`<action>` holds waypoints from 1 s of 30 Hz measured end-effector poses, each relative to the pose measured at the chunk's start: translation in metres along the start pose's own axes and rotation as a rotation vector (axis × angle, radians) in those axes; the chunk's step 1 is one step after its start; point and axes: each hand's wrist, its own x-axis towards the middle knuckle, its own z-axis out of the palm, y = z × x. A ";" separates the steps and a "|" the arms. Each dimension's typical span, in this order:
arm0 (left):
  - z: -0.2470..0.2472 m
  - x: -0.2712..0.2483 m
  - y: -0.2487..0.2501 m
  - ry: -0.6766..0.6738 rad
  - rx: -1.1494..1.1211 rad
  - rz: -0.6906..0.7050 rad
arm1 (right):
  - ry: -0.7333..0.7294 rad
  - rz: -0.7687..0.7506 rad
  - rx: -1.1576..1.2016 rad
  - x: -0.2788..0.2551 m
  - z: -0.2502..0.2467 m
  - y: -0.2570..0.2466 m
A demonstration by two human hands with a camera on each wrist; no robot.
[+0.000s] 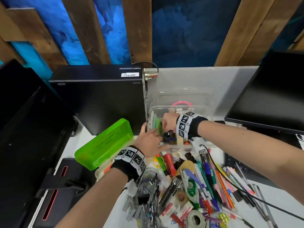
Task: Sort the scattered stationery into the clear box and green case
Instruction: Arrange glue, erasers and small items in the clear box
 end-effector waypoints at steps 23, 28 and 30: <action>-0.052 0.042 0.011 0.036 -0.084 -0.081 | 0.504 0.026 0.301 -0.061 -0.028 0.034; -0.060 0.086 0.029 -0.145 -0.080 -0.274 | 0.557 0.040 0.433 -0.078 -0.044 0.052; -0.055 0.102 0.027 -0.222 -0.127 -0.293 | 0.579 0.040 0.439 -0.082 -0.047 0.060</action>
